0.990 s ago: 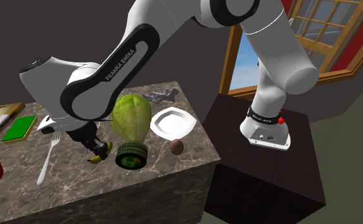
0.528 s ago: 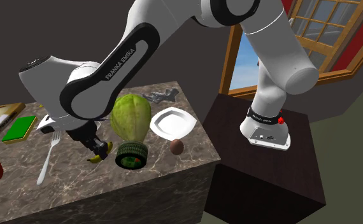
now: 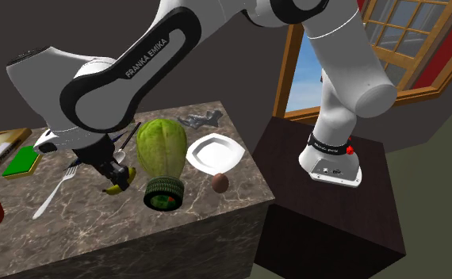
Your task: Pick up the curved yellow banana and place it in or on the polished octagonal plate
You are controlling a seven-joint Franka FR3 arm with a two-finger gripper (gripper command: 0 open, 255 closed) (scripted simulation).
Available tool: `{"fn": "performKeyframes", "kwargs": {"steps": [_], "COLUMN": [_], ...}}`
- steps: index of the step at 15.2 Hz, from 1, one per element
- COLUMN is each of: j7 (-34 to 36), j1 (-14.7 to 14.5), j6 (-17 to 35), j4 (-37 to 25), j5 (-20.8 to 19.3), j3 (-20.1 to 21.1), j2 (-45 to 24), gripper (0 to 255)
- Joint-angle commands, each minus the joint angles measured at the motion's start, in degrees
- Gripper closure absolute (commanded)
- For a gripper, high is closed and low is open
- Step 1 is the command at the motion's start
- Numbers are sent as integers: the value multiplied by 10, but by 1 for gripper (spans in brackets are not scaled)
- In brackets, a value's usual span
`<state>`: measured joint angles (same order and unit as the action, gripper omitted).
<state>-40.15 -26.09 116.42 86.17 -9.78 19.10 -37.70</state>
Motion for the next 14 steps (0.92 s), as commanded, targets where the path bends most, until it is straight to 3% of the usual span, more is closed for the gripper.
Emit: {"fn": "performKeyframes", "kwargs": {"steps": [1,8,14], "j7": [-1,-4,-40], "j1": [1,3,61], "j6": [-11,-52,27], "j4": [-3,-22,191], "j5": [2,10,44], "j3": [2,7,17], "j2": [8,31,168], "gripper": [255,255,255]}}
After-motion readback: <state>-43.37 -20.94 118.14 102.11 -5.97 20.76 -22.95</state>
